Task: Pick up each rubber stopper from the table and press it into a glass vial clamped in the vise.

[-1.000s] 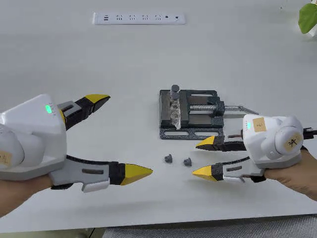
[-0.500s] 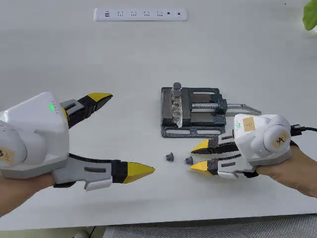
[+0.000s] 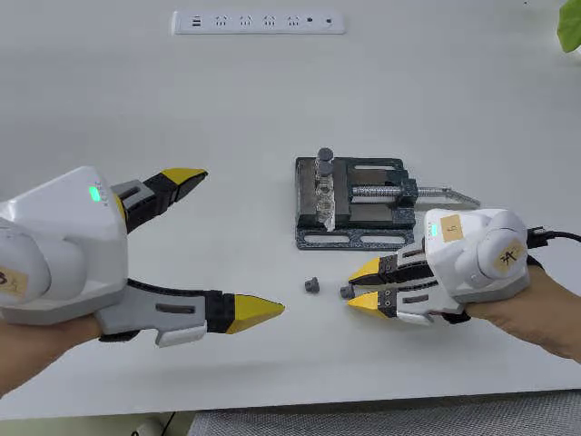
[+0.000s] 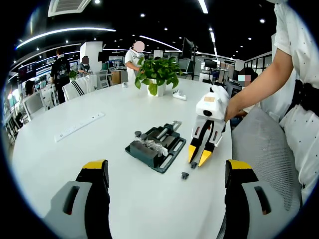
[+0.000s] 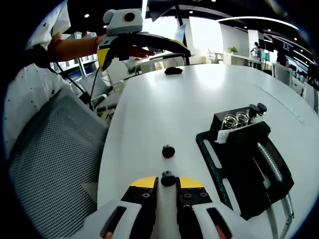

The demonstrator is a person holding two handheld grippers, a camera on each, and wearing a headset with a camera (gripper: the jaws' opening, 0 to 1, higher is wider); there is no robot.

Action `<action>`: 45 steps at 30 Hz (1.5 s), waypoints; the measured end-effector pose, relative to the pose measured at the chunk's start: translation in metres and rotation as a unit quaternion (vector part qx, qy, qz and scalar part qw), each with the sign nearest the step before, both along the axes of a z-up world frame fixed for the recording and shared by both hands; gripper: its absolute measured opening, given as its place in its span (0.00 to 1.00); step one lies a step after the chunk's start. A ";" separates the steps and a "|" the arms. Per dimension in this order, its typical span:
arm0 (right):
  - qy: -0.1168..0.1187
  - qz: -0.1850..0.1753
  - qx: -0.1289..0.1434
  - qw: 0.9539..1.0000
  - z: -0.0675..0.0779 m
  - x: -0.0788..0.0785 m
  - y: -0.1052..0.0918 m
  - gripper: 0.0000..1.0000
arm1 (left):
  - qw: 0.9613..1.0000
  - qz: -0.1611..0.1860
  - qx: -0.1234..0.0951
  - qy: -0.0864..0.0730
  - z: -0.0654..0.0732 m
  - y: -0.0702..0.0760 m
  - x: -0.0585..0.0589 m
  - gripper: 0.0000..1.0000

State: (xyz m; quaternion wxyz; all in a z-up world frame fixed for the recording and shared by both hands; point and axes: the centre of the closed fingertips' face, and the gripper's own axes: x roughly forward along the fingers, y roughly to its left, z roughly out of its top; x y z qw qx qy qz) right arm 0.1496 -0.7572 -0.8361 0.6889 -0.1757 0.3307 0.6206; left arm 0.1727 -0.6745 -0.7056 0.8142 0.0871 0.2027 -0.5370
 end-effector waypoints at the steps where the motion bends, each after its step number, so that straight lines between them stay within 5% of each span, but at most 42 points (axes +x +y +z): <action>1: 0.000 -0.001 0.000 1.000 0.000 0.000 0.000 0.09 | 1.000 0.000 0.000 0.000 0.000 0.000 0.000 0.98; 13: -0.002 -0.004 -0.001 1.000 0.002 0.000 -0.002 0.07 | 1.000 -0.004 -0.001 -0.003 0.000 0.001 0.001 0.97; 21: -0.013 -0.007 0.014 1.000 0.022 0.002 -0.003 0.07 | 1.000 -0.007 -0.005 -0.010 0.005 -0.002 0.001 0.93; 31: -0.034 -0.008 0.074 0.997 0.092 0.003 0.005 0.07 | 0.999 -0.036 -0.019 -0.027 0.024 -0.023 -0.008 0.75; 36: -0.047 -0.005 0.101 0.994 0.131 0.002 0.012 0.07 | 0.997 -0.059 -0.031 -0.034 0.038 -0.034 -0.013 0.52; 45: -0.056 0.001 0.144 0.988 0.184 -0.004 0.024 0.07 | 0.992 -0.096 -0.072 -0.040 0.068 -0.053 -0.022 0.31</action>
